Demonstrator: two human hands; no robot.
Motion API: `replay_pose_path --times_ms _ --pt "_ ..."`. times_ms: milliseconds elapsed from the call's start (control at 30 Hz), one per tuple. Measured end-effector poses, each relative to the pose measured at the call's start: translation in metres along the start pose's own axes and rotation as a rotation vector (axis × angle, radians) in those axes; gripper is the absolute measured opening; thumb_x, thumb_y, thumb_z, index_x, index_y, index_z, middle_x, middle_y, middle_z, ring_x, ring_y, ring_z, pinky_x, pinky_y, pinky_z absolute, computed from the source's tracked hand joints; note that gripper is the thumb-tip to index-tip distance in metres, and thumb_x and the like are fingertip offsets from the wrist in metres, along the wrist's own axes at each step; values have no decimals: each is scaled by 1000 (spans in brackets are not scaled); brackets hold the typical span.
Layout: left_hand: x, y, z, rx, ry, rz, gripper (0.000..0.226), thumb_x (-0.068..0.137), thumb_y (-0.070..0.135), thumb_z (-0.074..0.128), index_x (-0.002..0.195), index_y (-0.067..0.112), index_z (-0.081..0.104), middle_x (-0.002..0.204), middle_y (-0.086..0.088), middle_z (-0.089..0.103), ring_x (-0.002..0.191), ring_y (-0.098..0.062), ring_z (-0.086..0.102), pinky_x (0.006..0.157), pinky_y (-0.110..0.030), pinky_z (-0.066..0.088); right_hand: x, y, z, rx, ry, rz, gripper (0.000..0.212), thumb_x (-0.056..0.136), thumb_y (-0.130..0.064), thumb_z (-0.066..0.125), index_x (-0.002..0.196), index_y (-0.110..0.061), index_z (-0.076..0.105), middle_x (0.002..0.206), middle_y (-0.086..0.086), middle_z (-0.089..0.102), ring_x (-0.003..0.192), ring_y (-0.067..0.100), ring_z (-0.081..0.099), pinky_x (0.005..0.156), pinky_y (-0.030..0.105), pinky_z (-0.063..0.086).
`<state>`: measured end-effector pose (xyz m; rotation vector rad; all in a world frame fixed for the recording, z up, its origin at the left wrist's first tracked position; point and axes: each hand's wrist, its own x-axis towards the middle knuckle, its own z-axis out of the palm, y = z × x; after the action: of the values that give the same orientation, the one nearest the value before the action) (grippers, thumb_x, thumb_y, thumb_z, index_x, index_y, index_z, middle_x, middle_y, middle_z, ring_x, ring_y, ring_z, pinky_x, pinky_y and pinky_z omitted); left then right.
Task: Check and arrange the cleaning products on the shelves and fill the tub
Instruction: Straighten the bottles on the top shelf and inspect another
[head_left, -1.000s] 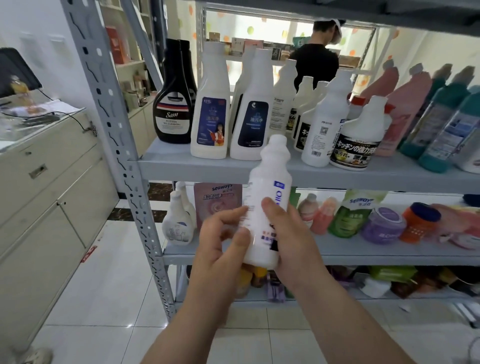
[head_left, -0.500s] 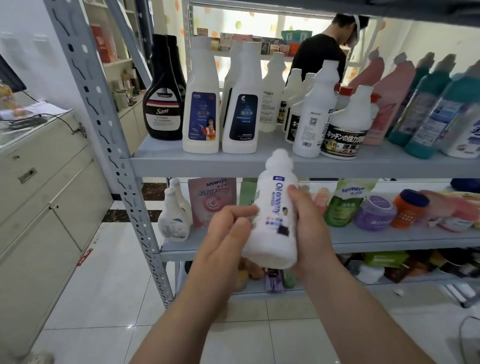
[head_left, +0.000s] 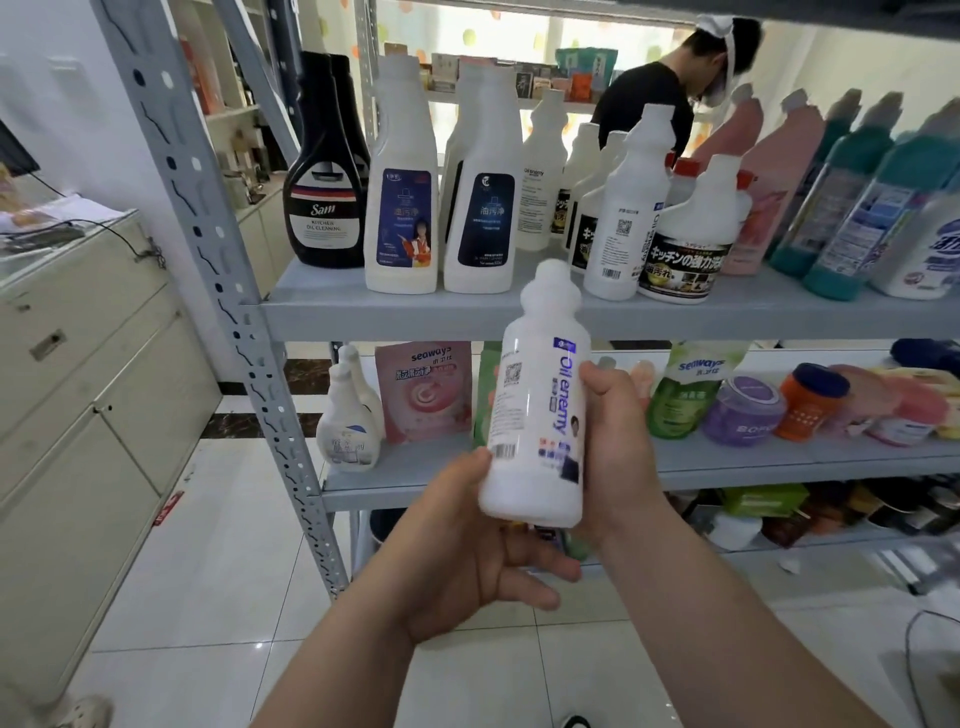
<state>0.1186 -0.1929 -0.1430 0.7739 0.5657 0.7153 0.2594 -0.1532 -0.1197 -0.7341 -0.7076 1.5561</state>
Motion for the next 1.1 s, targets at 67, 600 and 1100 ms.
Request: replay_pose_path --times_ms 67,600,1100 --pt "0 -4 -5 -45 13 27 66 86 48 46 136 5 56 109 -28 68 76 -33 71 52 -32 59 1 2 -2 -94 -22 -105 54 82 -29 56 132 -8 52 92 11 68 78 24 68 63 35 58" --pt "5 -17 -43 709 711 470 77 70 12 91 109 52 39 115 22 55 81 -7 68 62 -28 59 -7 16 -21 -718 -314 -234 76 72 -17 76 141 -40 52 141 7 58 133 25 56 111 54 47" --pt "-5 -7 -29 339 175 198 62 77 45 72 132 33 49 126 -7 69 107 -33 71 78 -45 61 8 14 -6 -25 -109 -284 75 75 -23 62 145 -6 41 113 25 59 100 41 58 81 49 53"
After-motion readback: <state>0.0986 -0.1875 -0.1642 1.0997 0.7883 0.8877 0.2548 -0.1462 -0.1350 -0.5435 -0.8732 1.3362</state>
